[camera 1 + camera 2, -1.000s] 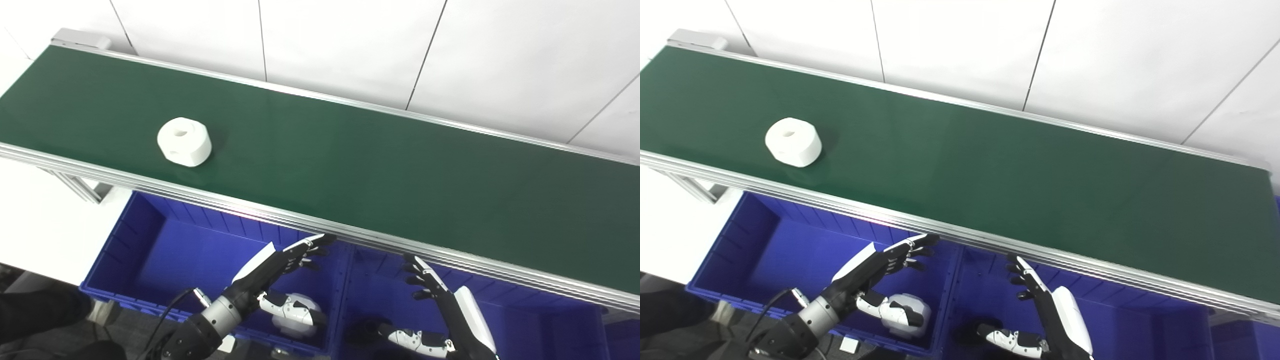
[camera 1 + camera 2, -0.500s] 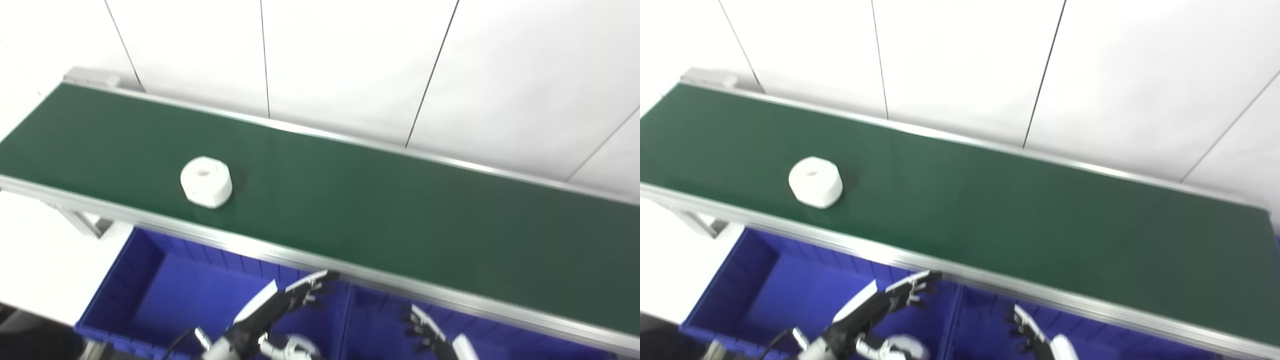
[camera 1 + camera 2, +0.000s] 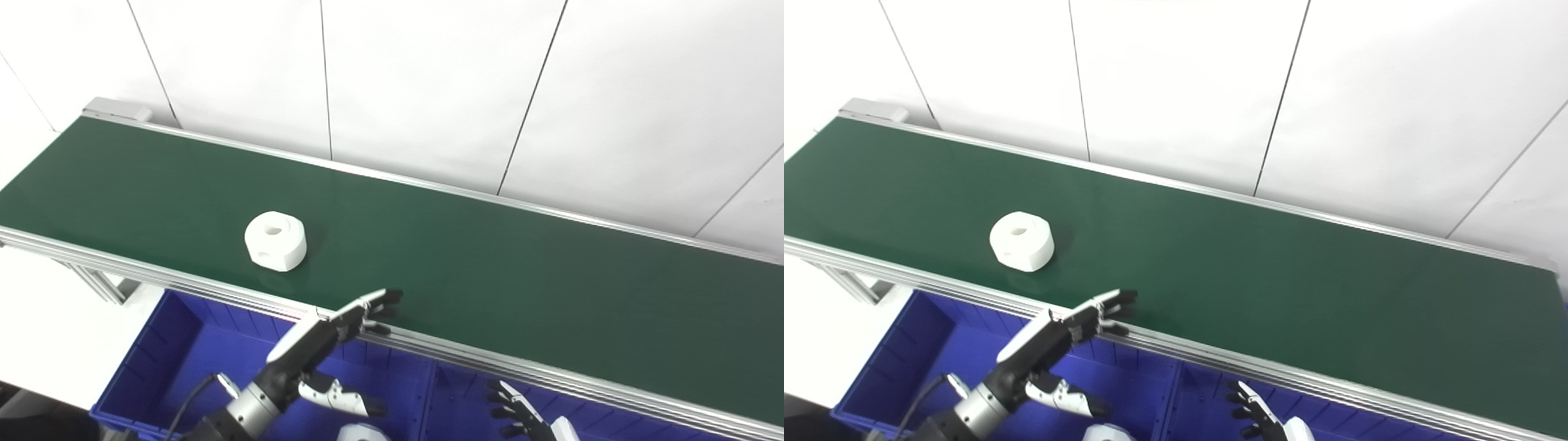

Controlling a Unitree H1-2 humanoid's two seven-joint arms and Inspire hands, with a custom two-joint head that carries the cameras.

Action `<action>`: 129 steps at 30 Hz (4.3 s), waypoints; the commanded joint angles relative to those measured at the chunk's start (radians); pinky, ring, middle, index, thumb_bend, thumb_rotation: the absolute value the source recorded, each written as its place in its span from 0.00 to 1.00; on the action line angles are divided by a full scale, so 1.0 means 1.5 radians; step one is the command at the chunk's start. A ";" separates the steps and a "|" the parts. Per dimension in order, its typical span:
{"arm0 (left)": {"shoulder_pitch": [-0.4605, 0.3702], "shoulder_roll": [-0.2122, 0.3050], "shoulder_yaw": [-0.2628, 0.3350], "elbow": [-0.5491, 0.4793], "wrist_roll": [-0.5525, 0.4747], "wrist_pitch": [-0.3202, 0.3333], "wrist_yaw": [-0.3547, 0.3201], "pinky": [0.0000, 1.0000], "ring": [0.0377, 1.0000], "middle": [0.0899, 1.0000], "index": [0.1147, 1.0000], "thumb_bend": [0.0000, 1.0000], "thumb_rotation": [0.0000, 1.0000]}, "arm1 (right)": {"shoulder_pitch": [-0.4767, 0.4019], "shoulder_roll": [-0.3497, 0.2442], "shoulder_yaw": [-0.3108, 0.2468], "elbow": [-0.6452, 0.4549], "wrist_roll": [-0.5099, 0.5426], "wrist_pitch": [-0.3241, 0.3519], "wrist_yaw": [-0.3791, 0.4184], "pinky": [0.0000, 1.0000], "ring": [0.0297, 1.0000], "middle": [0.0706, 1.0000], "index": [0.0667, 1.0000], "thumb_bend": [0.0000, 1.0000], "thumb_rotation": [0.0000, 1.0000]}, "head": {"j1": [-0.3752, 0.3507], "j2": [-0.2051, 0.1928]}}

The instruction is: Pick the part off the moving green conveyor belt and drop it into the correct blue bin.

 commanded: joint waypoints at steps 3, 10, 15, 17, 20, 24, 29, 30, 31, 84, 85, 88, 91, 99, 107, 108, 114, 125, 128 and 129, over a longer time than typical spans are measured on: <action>-0.032 0.029 0.033 -0.034 0.019 0.008 0.008 0.80 0.92 0.96 0.91 0.73 0.41 | -0.013 0.007 0.001 0.001 0.006 -0.044 -0.010 0.64 0.75 0.81 0.87 0.75 0.16 | -0.004 0.001; -0.112 0.085 0.107 -0.042 0.064 0.067 0.015 0.88 0.94 0.96 0.92 0.66 0.32 | -0.023 0.010 0.007 0.016 -0.007 -0.057 -0.017 0.61 0.73 0.80 0.87 0.76 0.18 | -0.019 0.004; -0.174 0.131 0.121 -0.006 0.128 0.093 0.016 0.87 0.92 0.95 0.91 0.66 0.28 | -0.029 0.012 0.011 0.021 0.001 -0.053 -0.008 0.62 0.74 0.81 0.87 0.76 0.17 | -0.025 0.006; -0.196 0.146 0.116 0.025 0.156 0.078 0.017 0.88 0.93 0.95 0.92 0.66 0.25 | -0.033 0.013 0.012 0.023 0.002 -0.053 -0.004 0.62 0.74 0.81 0.87 0.76 0.18 | -0.026 0.007; -0.224 0.164 0.108 0.064 0.191 0.073 0.017 0.87 0.94 0.96 0.93 0.67 0.21 | -0.037 0.015 0.015 0.028 0.005 -0.055 -0.003 0.62 0.75 0.82 0.87 0.76 0.17 | -0.028 0.005; -0.250 0.178 0.097 0.102 0.226 0.068 0.023 0.86 0.95 0.97 0.92 0.70 0.21 | -0.041 0.018 0.018 0.030 0.001 -0.054 -0.004 0.62 0.75 0.81 0.87 0.77 0.18 | -0.031 0.005; -0.282 0.187 0.079 0.147 0.283 0.065 0.036 0.84 0.94 0.96 0.91 0.74 0.20 | -0.046 0.019 0.020 0.038 0.001 -0.062 -0.010 0.61 0.74 0.81 0.86 0.77 0.18 | -0.031 0.005; -0.288 0.189 0.072 0.154 0.297 0.067 0.035 0.85 0.94 0.96 0.91 0.74 0.19 | -0.047 0.019 0.020 0.039 0.002 -0.063 -0.009 0.61 0.74 0.81 0.86 0.77 0.18 | -0.031 0.005; -0.292 0.190 0.067 0.159 0.306 0.067 0.035 0.87 0.95 0.97 0.91 0.75 0.19 | -0.047 0.019 0.020 0.039 0.002 -0.062 -0.009 0.61 0.74 0.81 0.86 0.77 0.19 | -0.031 0.005; -0.095 0.089 0.051 0.045 0.186 -0.028 0.098 0.39 0.37 0.43 0.50 0.49 0.00 | -0.010 0.026 0.011 -0.078 -0.012 0.018 0.043 0.69 0.79 0.85 0.92 0.69 0.30 | -0.140 0.178; -0.085 0.089 0.048 0.046 0.187 -0.032 0.095 0.39 0.37 0.43 0.50 0.49 0.00 | -0.012 0.027 0.011 -0.077 -0.013 0.019 0.044 0.69 0.79 0.85 0.92 0.69 0.31 | -0.142 0.182; -0.059 0.081 0.040 0.040 0.190 -0.020 0.088 0.41 0.37 0.43 0.49 0.49 0.00 | -0.014 0.026 0.010 -0.080 -0.009 0.022 0.051 0.68 0.79 0.85 0.92 0.70 0.33 | -0.146 0.200; -0.041 0.075 0.032 0.032 0.192 0.007 0.076 0.41 0.38 0.44 0.49 0.49 0.00 | -0.014 0.026 0.005 -0.083 -0.005 0.022 0.054 0.68 0.79 0.85 0.92 0.70 0.34 | -0.144 0.212; -0.030 0.093 0.006 0.009 0.242 0.081 0.023 0.43 0.39 0.44 0.48 0.49 0.00 | -0.010 0.022 -0.006 -0.107 0.001 0.034 0.071 0.67 0.79 0.85 0.92 0.70 0.33 | -0.138 0.237; -0.044 0.109 -0.023 -0.018 0.296 0.228 -0.049 0.45 0.38 0.43 0.49 0.49 0.00 | -0.006 0.023 -0.011 -0.116 0.000 0.040 0.079 0.67 0.78 0.85 0.91 0.71 0.34 | -0.133 0.241; -0.046 0.110 -0.025 -0.019 0.301 0.240 -0.054 0.44 0.37 0.43 0.50 0.49 0.00 | -0.006 0.024 -0.011 -0.117 0.001 0.042 0.079 0.67 0.78 0.85 0.91 0.71 0.33 | -0.133 0.241; -0.066 0.115 -0.045 -0.034 0.373 0.378 -0.102 0.61 0.67 0.72 0.61 0.55 0.02 | -0.007 0.026 -0.009 -0.117 -0.002 0.043 0.078 0.66 0.78 0.84 0.91 0.71 0.32 | -0.133 0.239; -0.060 0.119 -0.044 -0.042 0.319 0.353 -0.101 0.83 0.96 1.00 0.95 0.74 0.19 | -0.010 0.030 -0.007 -0.109 -0.002 0.040 0.076 0.66 0.78 0.85 0.91 0.71 0.32 | -0.144 0.231; -0.046 0.102 -0.022 -0.030 0.246 0.278 -0.072 0.83 0.96 1.00 0.95 0.75 0.22 | -0.009 0.029 -0.007 -0.112 -0.006 0.046 0.079 0.66 0.78 0.85 0.91 0.71 0.33 | -0.147 0.230; -0.039 0.095 -0.018 -0.029 0.228 0.257 -0.064 0.83 0.96 1.00 0.95 0.75 0.24 | -0.008 0.029 -0.006 -0.113 -0.007 0.046 0.079 0.66 0.79 0.85 0.91 0.71 0.33 | -0.150 0.228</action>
